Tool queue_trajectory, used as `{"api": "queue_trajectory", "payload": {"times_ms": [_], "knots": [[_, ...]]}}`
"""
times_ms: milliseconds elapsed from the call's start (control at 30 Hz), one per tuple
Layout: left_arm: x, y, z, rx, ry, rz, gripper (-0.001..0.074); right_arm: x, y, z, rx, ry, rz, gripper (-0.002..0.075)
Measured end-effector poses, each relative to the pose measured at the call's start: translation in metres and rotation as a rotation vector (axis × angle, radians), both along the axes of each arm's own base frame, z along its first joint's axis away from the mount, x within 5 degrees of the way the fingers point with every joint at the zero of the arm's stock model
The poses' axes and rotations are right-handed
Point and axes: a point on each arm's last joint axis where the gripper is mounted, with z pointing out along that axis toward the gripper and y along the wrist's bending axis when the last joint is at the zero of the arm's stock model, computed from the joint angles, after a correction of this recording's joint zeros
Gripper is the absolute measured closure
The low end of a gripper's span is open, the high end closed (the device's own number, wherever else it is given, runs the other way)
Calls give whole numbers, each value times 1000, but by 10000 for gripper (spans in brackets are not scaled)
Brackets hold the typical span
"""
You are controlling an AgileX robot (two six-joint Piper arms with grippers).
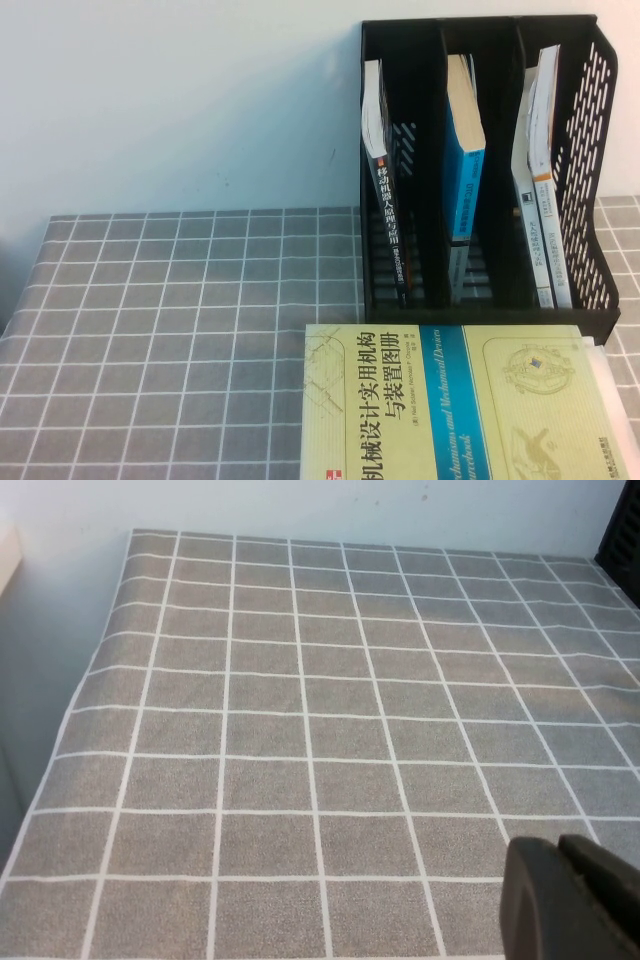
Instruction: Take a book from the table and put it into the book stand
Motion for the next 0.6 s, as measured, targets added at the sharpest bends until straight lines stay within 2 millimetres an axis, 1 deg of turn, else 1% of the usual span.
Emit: {"api": "queue_trajectory", "payload": {"times_ms": [200,433,600], "knots": [[0,0,0,2,0,0,738,-2,1,-11,39,101,-1,729],[0,0,0,2,0,0,738,-2,1,-11,156,96,-36,729],[0,0,0,2,0,0,738,-2,0,-11,194,92,-51,729]]}}
